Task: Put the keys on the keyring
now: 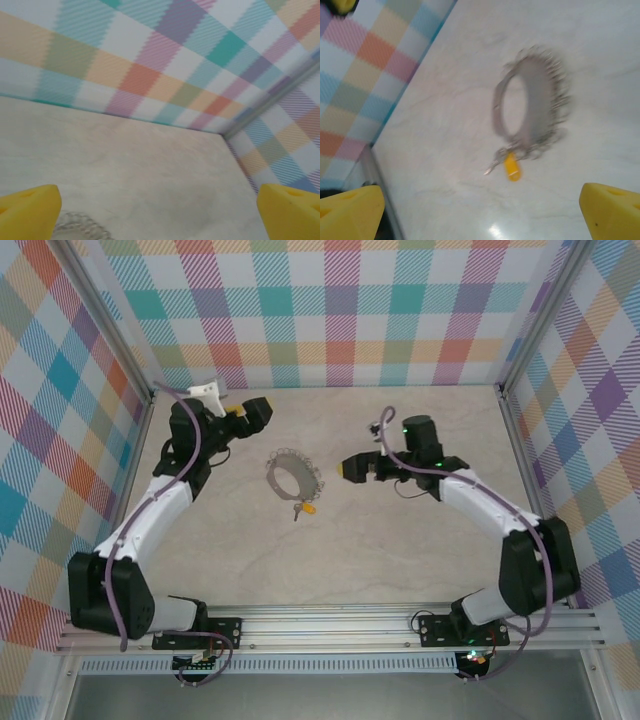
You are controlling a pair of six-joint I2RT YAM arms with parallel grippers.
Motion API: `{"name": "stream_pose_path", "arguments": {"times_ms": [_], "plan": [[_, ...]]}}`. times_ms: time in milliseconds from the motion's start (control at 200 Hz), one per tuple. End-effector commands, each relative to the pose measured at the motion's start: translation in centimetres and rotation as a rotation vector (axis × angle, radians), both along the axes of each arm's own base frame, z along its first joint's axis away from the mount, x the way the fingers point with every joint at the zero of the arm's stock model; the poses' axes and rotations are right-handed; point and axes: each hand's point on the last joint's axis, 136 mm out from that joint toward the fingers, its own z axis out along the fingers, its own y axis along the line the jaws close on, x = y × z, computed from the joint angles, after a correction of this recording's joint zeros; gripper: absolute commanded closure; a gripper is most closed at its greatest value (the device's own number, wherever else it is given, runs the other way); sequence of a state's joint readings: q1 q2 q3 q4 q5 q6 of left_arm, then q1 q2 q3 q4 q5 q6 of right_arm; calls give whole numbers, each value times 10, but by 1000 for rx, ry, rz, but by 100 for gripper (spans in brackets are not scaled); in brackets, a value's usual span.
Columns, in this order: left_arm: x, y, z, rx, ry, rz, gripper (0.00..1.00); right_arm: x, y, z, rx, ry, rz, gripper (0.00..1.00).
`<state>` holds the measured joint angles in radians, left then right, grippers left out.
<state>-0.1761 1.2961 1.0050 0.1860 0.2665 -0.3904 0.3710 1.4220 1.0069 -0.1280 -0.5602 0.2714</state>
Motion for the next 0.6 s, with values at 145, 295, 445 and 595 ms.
{"name": "stream_pose_path", "arguments": {"times_ms": [145, 295, 445, 595], "plan": [[-32, 77, -26, 261, -97, 374, 0, 46, -115, 6, -200, -139, -500, 0], [-57, 97, -54, 393, -101, 440, 0, 56, -179, -3, -276, -249, -776, 0], [-69, 113, -94, 518, -52, 483, 0, 55, -224, -17, -386, -311, -949, 0], [-72, 128, -133, 551, -1, 551, 0, 52, -242, -31, -463, -320, -973, 0]]}}
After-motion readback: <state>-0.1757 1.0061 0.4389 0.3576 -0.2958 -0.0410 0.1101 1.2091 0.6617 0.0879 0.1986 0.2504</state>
